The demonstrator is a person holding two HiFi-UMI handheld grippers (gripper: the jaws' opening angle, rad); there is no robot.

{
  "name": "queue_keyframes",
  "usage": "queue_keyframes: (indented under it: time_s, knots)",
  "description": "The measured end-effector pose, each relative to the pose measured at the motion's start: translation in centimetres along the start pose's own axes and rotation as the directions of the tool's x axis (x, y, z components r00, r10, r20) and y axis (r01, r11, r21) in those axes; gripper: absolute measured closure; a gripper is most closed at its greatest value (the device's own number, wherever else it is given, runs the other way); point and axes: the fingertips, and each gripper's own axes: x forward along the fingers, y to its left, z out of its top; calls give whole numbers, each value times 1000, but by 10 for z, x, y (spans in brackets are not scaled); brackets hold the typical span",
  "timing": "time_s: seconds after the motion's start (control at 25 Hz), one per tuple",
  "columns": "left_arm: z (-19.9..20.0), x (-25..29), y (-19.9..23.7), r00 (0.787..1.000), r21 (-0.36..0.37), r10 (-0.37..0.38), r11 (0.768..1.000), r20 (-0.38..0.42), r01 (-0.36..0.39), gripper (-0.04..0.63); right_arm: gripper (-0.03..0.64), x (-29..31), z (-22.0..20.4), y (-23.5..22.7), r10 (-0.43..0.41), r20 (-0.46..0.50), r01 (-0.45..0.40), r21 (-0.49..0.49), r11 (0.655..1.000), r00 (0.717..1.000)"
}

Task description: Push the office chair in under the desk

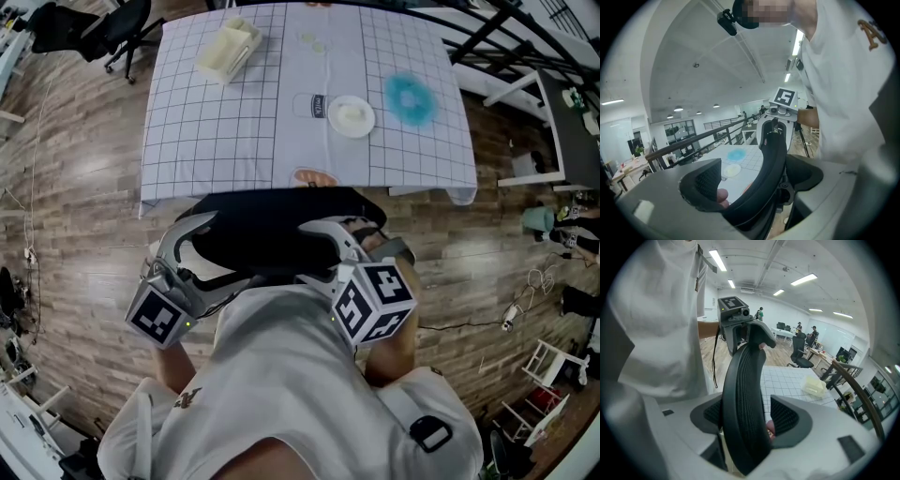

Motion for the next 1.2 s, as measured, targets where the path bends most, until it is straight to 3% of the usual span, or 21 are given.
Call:
queue_keyframes:
  time_s: [0.96,1.2]
  knots:
    - [2,-10,-16,1000,18,21,1000,-6,-21,173,350,-6,0,17,-49,-34,48,-42,998,998]
    - [5,-16,-22,1000,31,14,999,1,-14,210,386,-33,29,27,-64,148,72,-43,997,987]
